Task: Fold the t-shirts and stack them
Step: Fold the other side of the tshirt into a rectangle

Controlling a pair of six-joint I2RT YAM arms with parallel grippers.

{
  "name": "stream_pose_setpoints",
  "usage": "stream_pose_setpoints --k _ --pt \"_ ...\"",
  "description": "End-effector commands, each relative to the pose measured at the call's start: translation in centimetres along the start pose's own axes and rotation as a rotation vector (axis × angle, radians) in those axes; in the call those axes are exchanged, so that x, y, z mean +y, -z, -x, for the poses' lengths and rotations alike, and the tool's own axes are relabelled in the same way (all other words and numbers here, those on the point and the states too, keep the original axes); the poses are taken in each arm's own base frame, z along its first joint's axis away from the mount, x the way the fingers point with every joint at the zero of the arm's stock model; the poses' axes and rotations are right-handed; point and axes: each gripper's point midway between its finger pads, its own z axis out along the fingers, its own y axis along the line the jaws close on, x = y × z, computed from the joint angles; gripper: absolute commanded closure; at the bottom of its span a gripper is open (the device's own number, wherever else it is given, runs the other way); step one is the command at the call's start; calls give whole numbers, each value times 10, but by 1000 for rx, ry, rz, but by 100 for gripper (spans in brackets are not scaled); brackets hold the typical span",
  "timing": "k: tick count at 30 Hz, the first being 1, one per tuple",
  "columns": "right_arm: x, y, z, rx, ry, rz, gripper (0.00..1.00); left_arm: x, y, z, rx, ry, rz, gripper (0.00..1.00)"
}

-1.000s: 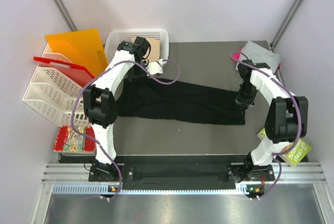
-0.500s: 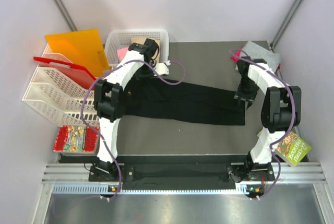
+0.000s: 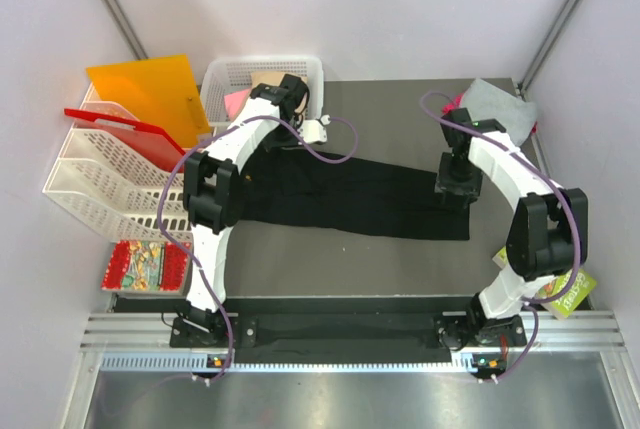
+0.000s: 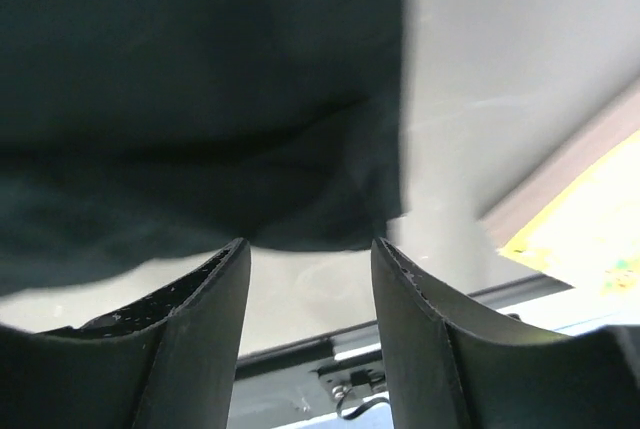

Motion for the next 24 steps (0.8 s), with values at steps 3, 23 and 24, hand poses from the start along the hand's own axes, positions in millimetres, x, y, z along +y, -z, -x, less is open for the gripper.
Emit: stream_pose_setpoints --k 3,23,24 --pt "31 -6 -13 37 68 149 49 16 5 3 -5 1 63 100" --pt "9 -41 106 -103 -60 -45 54 -3 9 -11 24 10 47 100" --pt "5 -32 107 -122 -68 -57 53 -2 9 -10 24 8 52 100"
